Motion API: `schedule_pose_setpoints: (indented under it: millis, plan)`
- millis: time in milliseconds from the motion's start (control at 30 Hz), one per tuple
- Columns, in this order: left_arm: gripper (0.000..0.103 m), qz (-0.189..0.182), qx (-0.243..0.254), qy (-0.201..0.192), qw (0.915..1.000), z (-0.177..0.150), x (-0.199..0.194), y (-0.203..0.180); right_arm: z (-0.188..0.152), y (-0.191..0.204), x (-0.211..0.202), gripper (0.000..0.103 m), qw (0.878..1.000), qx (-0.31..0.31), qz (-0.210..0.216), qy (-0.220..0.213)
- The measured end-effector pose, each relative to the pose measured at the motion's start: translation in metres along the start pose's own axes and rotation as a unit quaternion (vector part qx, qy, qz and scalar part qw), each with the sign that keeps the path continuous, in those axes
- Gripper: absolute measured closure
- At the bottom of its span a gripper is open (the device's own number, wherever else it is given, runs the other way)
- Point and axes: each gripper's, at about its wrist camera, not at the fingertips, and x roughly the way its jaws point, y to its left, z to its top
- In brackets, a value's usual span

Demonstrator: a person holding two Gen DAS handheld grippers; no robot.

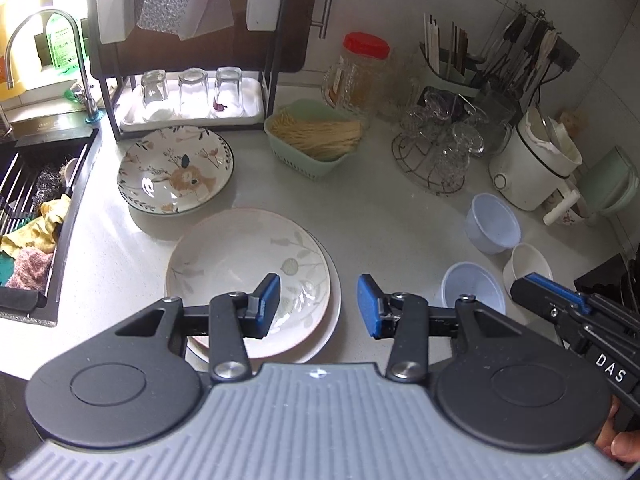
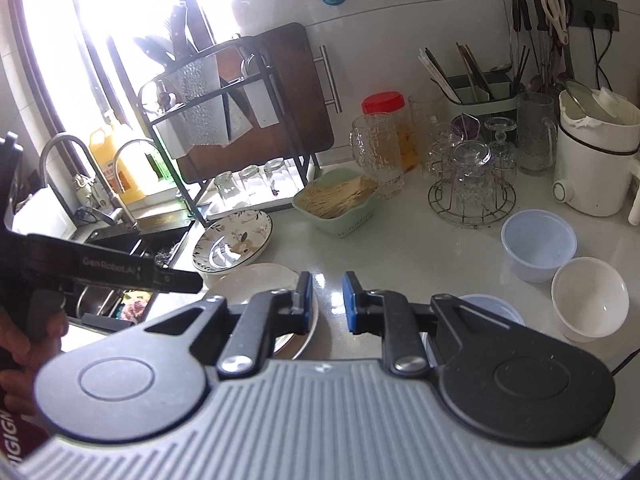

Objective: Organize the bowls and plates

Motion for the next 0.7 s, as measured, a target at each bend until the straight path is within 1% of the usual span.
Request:
schedule_pose_setpoints:
  millis: [100,167,300,400,567,633,700]
  plan:
    - [0.054,0.01,0.016,-0.002,0.9998,0.01,0.002,0.003,0.001,0.001,0.004,0.083,1.0,-0.002,0.001,0.003]
    - [0.054,0.03,0.031,-0.011,0.999,0.023,0.003,0.009,0.003,0.003,0.007,0.083,1.0,0.003,0.008,0.005]
    - [0.053,0.034,0.018,-0.009,0.9992,0.045,0.006,0.029,0.008,0.007,0.016,0.083,1.0,0.014,0.013,0.009]
    - [0.052,0.04,0.019,-0.006,0.999,0.051,0.013,0.037,0.011,0.012,0.026,0.083,1.0,0.01,0.01,0.015]
    - [0.052,0.033,-0.001,0.011,0.9994,0.057,0.03,0.053,0.019,0.02,0.045,0.083,1.0,0.006,0.008,0.027]
    - [0.052,0.03,0.001,0.012,0.9995,0.06,0.036,0.059,0.023,0.024,0.052,0.083,1.0,0.006,0.011,0.029]
    - [0.052,0.036,0.002,0.012,0.9993,0.064,0.041,0.066,0.025,0.032,0.062,0.083,0.999,-0.008,0.005,0.032]
